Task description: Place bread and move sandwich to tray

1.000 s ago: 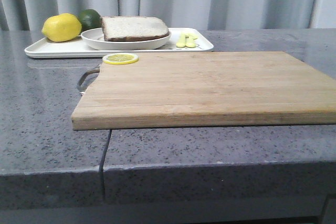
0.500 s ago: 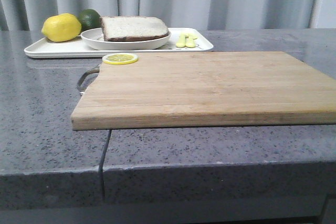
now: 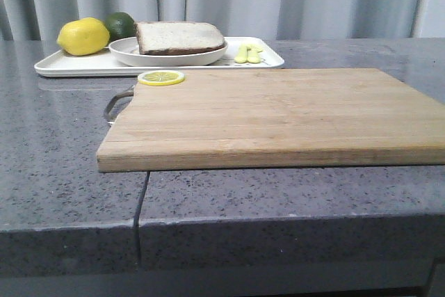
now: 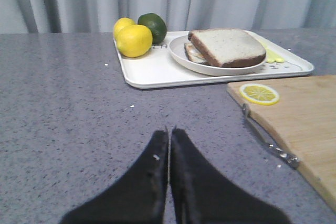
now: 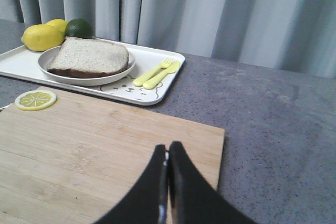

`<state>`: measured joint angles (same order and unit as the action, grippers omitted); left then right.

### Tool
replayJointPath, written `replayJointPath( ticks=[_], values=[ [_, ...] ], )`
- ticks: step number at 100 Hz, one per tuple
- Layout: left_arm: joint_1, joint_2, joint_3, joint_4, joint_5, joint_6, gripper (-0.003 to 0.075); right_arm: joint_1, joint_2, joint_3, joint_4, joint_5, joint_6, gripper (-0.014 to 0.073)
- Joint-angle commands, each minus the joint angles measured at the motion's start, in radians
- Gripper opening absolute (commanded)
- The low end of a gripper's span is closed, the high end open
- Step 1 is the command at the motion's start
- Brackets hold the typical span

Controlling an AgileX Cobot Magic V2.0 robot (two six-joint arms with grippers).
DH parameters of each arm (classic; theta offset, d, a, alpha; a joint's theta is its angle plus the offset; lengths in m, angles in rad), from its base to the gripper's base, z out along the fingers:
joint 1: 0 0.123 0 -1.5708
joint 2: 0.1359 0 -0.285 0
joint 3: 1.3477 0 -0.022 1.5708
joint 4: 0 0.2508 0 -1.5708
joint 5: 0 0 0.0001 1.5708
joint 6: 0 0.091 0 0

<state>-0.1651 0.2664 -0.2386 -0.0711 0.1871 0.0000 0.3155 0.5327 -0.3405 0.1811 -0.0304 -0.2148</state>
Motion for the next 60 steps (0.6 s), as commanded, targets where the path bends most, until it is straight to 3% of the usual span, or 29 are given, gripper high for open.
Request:
replayJointPath(
  ticks=[1,38,60],
  values=[
    [0.045,-0.028,0.030,0.019,-0.115,0.000,-0.0020,-0.007,0.002,-0.025,0.000,-0.081,-0.008,-0.0069],
    [0.163,-0.266,0.247,0.030,-0.121,0.000,-0.0020,-0.007,0.002,-0.025,0.000,-0.081,-0.008,-0.0069],
    [0.186,-0.303,0.254,0.077,-0.089,0.000,-0.0020,-0.007,0.002,-0.025,0.000,-0.081,-0.008,-0.0069]
  ],
)
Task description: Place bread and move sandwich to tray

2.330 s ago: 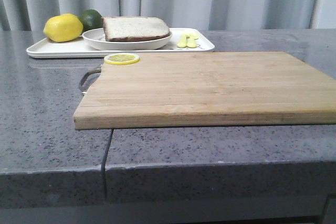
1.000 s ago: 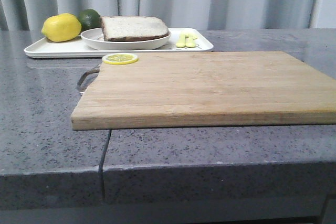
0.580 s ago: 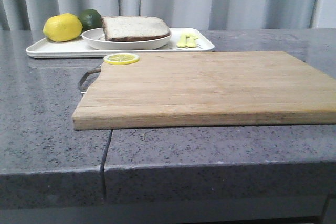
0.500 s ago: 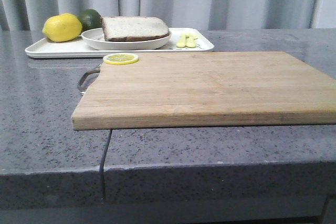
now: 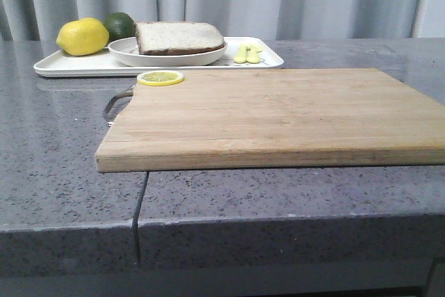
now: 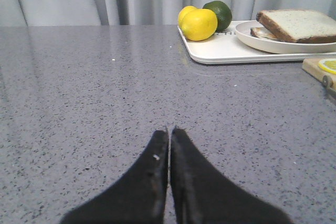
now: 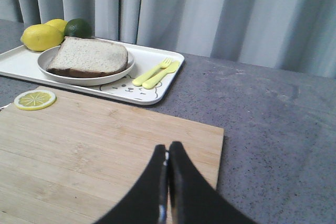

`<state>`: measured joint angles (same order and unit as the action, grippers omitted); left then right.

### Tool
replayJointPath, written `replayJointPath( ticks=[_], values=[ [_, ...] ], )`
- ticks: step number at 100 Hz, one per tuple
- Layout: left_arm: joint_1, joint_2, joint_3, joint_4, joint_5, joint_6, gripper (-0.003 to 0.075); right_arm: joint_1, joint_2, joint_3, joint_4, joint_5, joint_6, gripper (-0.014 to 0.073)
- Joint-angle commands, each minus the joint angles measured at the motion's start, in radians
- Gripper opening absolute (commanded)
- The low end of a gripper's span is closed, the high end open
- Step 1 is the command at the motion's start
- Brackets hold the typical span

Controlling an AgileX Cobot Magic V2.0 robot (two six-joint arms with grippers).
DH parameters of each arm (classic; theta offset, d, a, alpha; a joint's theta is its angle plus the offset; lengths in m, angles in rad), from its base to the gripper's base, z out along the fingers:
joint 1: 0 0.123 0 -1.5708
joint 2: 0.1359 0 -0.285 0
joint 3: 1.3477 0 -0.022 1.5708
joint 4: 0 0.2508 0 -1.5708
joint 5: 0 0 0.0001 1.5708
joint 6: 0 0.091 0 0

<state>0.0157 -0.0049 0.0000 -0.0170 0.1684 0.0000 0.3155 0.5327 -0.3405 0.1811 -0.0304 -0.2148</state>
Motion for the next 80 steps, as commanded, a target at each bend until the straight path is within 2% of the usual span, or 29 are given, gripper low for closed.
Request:
replayJointPath(
  ticks=[1,80],
  values=[
    [0.005,-0.031,0.015,0.023,-0.071,0.000,-0.0020,-0.007,0.002,-0.025,0.000,-0.081,-0.008,-0.0069],
    [0.005,-0.031,0.015,0.017,-0.068,0.000,-0.0020,-0.007,0.002,-0.025,0.000,-0.081,-0.008,-0.0069]
  ],
)
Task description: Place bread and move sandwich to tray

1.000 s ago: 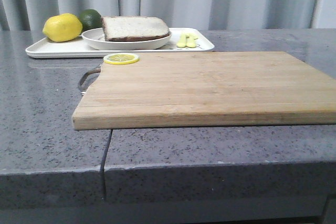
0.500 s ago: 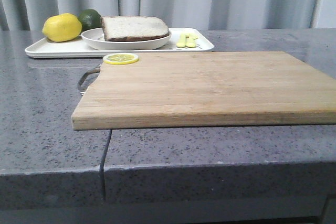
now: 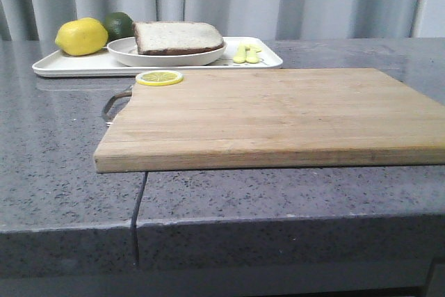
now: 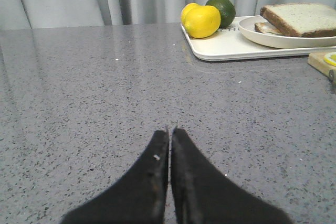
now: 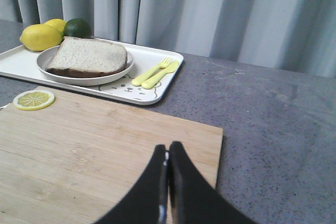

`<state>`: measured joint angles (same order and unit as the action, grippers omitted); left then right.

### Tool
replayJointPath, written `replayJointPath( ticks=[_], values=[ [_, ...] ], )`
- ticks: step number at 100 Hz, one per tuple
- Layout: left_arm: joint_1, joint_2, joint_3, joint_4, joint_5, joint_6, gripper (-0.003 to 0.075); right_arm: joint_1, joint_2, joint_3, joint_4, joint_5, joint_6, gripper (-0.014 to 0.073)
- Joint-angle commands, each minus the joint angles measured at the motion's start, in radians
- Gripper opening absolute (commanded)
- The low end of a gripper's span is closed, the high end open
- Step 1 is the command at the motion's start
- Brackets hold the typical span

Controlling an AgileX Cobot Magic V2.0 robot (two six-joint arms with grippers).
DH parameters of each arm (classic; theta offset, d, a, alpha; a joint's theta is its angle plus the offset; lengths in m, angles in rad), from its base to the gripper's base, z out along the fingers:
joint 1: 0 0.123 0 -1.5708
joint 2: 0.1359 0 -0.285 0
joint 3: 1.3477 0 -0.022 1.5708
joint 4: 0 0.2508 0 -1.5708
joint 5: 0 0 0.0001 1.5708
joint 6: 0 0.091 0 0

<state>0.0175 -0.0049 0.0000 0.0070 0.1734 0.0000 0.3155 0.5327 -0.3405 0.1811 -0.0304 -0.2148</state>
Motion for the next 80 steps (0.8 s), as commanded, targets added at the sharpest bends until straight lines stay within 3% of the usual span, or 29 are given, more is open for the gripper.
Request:
replayJointPath(
  ticks=[1,40,62,80],
  values=[
    [0.004,-0.031,0.015,-0.007,-0.073,0.000,-0.0020,-0.007,0.002,-0.025,0.000,-0.081,-0.008,-0.0069],
    [0.004,-0.031,0.015,-0.007,-0.073,0.000,-0.0020,-0.007,-0.020,0.021,-0.047,-0.087,0.015,-0.0069],
    [0.004,-0.031,0.015,-0.007,-0.073,0.000,-0.0020,-0.016,-0.185,0.132,-0.114,-0.086,0.070,-0.0069],
    [0.004,-0.031,0.015,-0.007,-0.073,0.000,-0.0020,-0.106,-0.345,0.229,-0.136,-0.070,0.072,-0.0069]
  ],
)
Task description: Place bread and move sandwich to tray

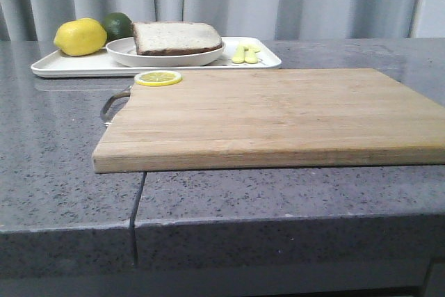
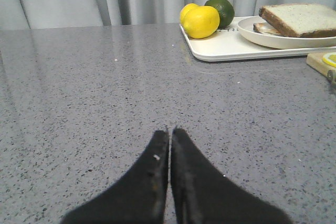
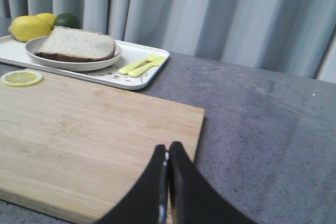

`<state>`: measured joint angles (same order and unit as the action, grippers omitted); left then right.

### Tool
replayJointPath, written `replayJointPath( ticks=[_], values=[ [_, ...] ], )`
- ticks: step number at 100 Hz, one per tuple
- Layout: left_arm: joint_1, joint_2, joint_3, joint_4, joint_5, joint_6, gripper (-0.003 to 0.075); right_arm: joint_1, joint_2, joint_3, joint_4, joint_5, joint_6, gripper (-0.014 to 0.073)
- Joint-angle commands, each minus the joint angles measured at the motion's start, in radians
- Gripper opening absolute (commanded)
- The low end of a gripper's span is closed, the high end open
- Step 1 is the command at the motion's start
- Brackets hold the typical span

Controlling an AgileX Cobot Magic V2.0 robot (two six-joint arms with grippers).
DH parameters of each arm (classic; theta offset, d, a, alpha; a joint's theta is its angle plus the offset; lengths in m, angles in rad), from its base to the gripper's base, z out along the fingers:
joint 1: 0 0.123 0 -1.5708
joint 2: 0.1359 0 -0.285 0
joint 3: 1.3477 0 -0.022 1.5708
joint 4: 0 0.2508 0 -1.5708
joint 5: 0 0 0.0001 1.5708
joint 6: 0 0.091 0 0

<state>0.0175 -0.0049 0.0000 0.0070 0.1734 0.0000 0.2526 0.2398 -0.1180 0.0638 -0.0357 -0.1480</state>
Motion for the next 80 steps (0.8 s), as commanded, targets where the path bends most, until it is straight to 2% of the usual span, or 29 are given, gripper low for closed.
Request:
replayJointPath(
  ticks=[1,13,30,80],
  values=[
    [0.004,-0.031,0.015,-0.007,-0.073,0.000,-0.0020,-0.047,-0.058,0.009,-0.019,-0.063,0.007,-0.0069],
    [0.004,-0.031,0.015,-0.007,-0.073,0.000,-0.0020,-0.099,-0.157,0.049,-0.046,-0.025,0.023,-0.0069],
    [0.004,-0.031,0.015,-0.007,-0.073,0.000,-0.0020,-0.104,-0.270,0.089,-0.064,0.036,0.065,-0.0069],
    [0.004,-0.031,0.015,-0.007,-0.073,0.000,-0.0019,-0.104,-0.269,0.148,-0.080,0.057,0.079,-0.0069]
  ],
)
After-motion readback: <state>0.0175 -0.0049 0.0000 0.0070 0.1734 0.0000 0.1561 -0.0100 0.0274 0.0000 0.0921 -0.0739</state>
